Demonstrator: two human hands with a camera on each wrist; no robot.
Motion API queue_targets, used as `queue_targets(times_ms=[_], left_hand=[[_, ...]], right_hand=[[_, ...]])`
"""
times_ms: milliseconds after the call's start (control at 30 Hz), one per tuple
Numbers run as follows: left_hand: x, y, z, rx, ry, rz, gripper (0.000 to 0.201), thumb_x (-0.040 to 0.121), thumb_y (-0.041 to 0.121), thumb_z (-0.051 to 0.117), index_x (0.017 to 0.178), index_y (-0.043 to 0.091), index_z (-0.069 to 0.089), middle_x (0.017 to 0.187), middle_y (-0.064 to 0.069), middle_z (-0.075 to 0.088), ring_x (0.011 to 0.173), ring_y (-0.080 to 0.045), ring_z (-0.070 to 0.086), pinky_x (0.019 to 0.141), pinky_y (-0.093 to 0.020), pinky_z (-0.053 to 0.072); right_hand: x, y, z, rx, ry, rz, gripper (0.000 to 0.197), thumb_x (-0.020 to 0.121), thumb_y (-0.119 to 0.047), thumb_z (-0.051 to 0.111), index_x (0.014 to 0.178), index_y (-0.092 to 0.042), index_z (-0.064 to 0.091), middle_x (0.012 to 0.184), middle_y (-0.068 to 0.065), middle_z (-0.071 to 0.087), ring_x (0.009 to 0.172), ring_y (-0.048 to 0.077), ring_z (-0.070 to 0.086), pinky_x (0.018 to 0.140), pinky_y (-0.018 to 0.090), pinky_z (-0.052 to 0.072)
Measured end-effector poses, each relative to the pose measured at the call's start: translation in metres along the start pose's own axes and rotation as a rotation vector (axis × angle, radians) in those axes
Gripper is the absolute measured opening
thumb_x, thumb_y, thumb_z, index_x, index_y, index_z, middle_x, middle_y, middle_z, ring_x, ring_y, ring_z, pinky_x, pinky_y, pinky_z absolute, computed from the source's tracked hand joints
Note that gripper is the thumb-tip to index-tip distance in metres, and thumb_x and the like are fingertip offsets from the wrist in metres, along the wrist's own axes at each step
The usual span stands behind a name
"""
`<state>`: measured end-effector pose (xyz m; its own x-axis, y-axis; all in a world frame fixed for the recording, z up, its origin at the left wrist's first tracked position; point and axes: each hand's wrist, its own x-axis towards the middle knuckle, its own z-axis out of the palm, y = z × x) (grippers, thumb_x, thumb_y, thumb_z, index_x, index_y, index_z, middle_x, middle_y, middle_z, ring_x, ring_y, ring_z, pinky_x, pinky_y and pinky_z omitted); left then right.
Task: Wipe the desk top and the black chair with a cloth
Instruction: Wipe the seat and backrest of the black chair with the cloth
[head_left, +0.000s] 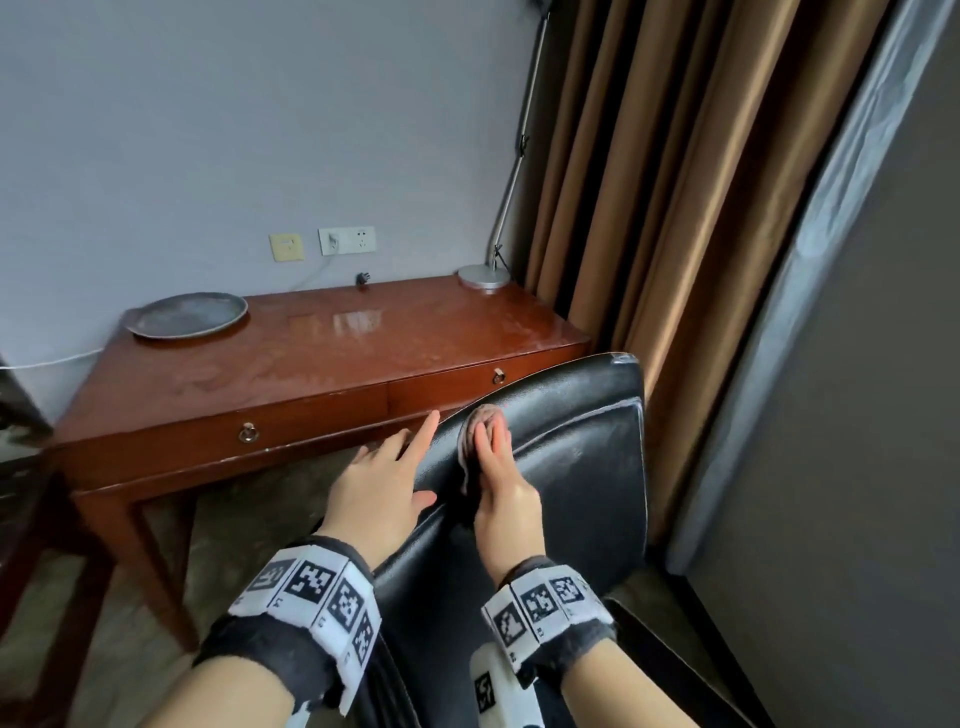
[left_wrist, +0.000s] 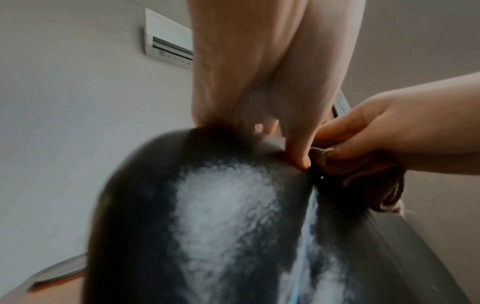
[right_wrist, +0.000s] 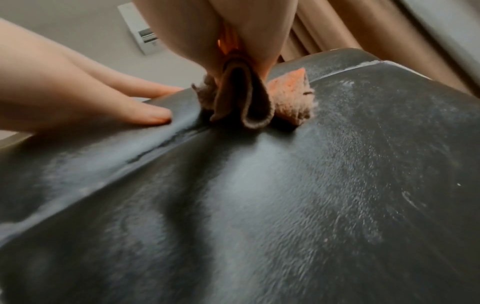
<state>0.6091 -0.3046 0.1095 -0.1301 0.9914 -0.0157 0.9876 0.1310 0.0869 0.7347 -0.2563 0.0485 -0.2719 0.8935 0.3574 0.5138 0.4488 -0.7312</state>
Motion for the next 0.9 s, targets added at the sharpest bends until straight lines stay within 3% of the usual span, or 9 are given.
queue_targets(times_ms=[133, 300, 433, 600, 667, 733, 767, 833, 900], left_hand=[[-0.054, -0.003, 0.002, -0.054, -0.021, -0.089, 0.084, 0.096, 0.035, 0.048, 0.148, 0.028, -0.017, 0.159, -0.002, 0.006, 0.142, -0.029, 0.022, 0.114, -0.036, 0.022], [-0.135, 0.007, 0.001, -0.183, -0.033, -0.192, 0.094, 0.091, 0.023, 0.058, 0.149, 0.023, -0.016, 0.159, -0.006, -0.003, 0.142, -0.029, 0.023, 0.109, -0.035, 0.030], [-0.201, 0.019, -0.001, -0.386, -0.070, -0.199, 0.100, 0.087, 0.018, 0.063, 0.150, 0.022, -0.014, 0.160, -0.005, -0.003, 0.143, -0.025, 0.022, 0.110, -0.033, 0.028], [-0.282, 0.029, -0.017, -0.420, -0.125, -0.102, 0.078, 0.092, 0.038, 0.055, 0.152, 0.027, 0.005, 0.142, -0.009, 0.047, 0.128, -0.022, 0.045, 0.105, -0.026, 0.031], [-0.305, 0.030, -0.023, -0.402, -0.134, -0.030, 0.060, 0.097, 0.036, 0.047, 0.149, 0.031, 0.017, 0.127, -0.013, 0.060, 0.111, -0.019, 0.058, 0.096, -0.021, 0.038], [-0.324, 0.032, -0.029, -0.381, -0.170, 0.063, 0.049, 0.099, 0.029, 0.045, 0.145, 0.032, 0.030, 0.112, -0.011, 0.068, 0.085, -0.010, 0.063, 0.081, -0.006, 0.038], [-0.329, 0.034, -0.032, -0.364, -0.185, 0.109, 0.046, 0.098, 0.026, 0.047, 0.142, 0.032, 0.036, 0.118, -0.008, 0.067, 0.090, -0.007, 0.063, 0.083, -0.004, 0.034], [-0.335, 0.041, -0.042, -0.318, -0.187, 0.201, 0.043, 0.095, 0.025, 0.053, 0.137, 0.031, 0.047, 0.133, 0.001, 0.057, 0.122, -0.010, 0.050, 0.099, -0.010, 0.025], [-0.333, 0.049, -0.048, -0.223, -0.135, 0.297, 0.040, 0.090, 0.030, 0.061, 0.129, 0.032, 0.057, 0.126, 0.006, 0.061, 0.120, -0.013, 0.049, 0.104, -0.022, 0.030]], right_hand=[[-0.046, -0.037, 0.001, 0.042, -0.177, -0.027, 0.074, 0.088, 0.011, 0.037, 0.148, -0.029, 0.019, 0.157, -0.010, 0.001, 0.142, 0.014, 0.021, 0.109, 0.058, 0.028], [-0.111, -0.070, -0.012, 0.103, -0.267, -0.093, 0.068, 0.090, 0.010, 0.039, 0.147, -0.025, 0.027, 0.156, -0.008, 0.013, 0.134, 0.020, 0.040, 0.111, 0.027, 0.028], [-0.154, -0.083, -0.035, 0.059, -0.397, -0.115, 0.067, 0.090, 0.009, 0.037, 0.147, -0.025, 0.027, 0.156, -0.007, 0.016, 0.133, 0.022, 0.041, 0.111, 0.025, 0.029], [-0.208, -0.091, -0.083, 0.100, -0.539, -0.168, 0.059, 0.093, 0.009, 0.037, 0.145, -0.020, 0.032, 0.152, -0.006, 0.024, 0.139, 0.017, 0.031, 0.103, 0.001, 0.016], [-0.229, -0.097, -0.108, 0.053, -0.612, -0.161, 0.059, 0.094, 0.008, 0.037, 0.146, -0.019, 0.028, 0.153, -0.006, 0.023, 0.135, 0.015, 0.035, 0.101, 0.006, 0.026], [-0.246, -0.100, -0.131, -0.001, -0.664, -0.179, 0.059, 0.093, 0.008, 0.039, 0.146, -0.018, 0.030, 0.152, -0.005, 0.024, 0.137, 0.010, 0.032, 0.103, 0.005, 0.022], [-0.254, -0.101, -0.142, -0.004, -0.679, -0.188, 0.059, 0.092, 0.009, 0.040, 0.144, -0.016, 0.032, 0.151, -0.005, 0.026, 0.137, 0.005, 0.027, 0.103, 0.001, 0.015], [-0.269, -0.103, -0.165, -0.011, -0.701, -0.170, 0.058, 0.091, 0.011, 0.041, 0.142, -0.016, 0.037, 0.146, -0.008, 0.032, 0.133, -0.003, 0.025, 0.100, -0.005, 0.010], [-0.284, -0.105, -0.187, -0.053, -0.718, -0.158, 0.057, 0.091, 0.010, 0.043, 0.140, -0.019, 0.041, 0.142, -0.014, 0.035, 0.129, -0.008, 0.028, 0.100, -0.005, 0.011]])
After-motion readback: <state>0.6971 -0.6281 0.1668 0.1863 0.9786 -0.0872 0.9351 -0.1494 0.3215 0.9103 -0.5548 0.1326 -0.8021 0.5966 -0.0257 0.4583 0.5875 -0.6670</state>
